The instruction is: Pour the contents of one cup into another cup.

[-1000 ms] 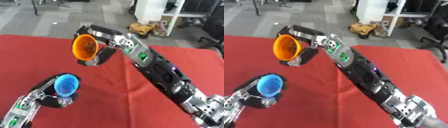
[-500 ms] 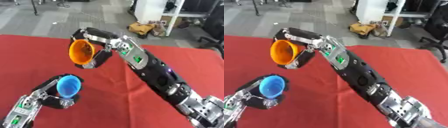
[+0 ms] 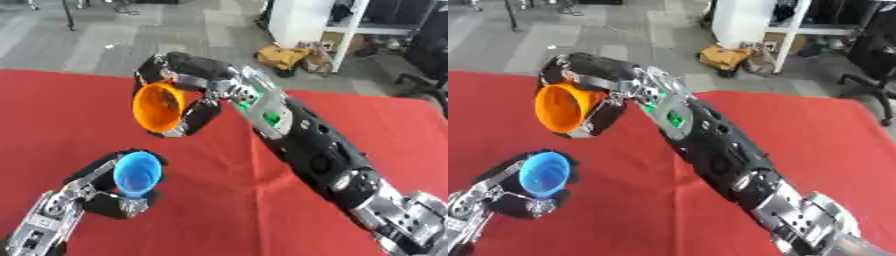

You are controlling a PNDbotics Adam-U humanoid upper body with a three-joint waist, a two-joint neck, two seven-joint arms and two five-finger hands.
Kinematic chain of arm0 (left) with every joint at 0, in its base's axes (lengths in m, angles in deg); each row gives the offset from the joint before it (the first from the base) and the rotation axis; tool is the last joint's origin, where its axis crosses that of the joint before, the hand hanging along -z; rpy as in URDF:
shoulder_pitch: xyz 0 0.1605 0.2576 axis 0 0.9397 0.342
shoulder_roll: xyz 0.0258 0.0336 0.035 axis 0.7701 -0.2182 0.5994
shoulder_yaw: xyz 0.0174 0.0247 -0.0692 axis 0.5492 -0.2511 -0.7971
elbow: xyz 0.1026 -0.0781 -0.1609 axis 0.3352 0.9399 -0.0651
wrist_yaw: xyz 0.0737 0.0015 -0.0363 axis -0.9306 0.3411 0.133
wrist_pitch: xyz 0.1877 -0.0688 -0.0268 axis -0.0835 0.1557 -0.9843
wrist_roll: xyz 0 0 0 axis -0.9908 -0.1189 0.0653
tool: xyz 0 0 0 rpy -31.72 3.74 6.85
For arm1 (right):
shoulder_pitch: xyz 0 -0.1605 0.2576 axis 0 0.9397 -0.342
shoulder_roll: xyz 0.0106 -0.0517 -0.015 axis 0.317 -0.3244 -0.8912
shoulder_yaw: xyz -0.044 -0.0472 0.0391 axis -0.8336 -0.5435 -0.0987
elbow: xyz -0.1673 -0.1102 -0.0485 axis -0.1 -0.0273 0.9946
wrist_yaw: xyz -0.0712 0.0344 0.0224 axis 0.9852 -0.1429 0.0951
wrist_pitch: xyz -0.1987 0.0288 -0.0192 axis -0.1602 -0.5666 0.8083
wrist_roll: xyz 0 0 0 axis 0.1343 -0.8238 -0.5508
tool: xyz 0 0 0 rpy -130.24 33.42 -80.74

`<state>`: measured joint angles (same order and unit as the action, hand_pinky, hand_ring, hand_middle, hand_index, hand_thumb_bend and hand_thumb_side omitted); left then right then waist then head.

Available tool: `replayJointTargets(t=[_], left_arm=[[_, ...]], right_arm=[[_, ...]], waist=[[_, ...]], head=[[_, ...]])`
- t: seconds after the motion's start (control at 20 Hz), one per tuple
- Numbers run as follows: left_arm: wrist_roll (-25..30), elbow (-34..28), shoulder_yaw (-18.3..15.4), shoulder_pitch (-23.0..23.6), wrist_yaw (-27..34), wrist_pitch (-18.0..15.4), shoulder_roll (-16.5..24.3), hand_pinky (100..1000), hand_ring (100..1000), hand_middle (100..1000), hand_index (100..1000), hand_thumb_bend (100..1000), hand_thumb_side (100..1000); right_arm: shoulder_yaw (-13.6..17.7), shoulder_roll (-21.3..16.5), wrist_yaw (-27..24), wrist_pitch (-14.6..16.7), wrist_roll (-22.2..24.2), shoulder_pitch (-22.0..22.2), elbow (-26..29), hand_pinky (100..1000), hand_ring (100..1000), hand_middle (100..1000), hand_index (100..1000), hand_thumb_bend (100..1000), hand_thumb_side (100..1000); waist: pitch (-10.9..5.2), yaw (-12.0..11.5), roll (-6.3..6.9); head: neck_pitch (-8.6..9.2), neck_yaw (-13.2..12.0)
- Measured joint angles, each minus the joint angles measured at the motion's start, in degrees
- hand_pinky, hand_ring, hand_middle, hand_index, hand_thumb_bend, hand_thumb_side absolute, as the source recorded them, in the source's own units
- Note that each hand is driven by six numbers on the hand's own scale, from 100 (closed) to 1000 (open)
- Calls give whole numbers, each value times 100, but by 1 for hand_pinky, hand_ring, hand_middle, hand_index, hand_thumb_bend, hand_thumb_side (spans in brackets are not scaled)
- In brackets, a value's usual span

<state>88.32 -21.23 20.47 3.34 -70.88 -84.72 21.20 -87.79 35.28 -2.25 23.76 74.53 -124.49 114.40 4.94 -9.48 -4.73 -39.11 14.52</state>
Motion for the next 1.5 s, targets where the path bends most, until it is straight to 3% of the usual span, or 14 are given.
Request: replayJointTargets(t=[1.5], left_arm=[[429, 10, 2, -21, 399, 217, -9, 640, 650, 427, 775, 100, 100]], right_arm=[[-64, 139, 1685, 508, -896, -31, -2, 701, 584, 494, 633, 282, 100]], waist=[[2, 3, -27]], head=[[1, -5]])
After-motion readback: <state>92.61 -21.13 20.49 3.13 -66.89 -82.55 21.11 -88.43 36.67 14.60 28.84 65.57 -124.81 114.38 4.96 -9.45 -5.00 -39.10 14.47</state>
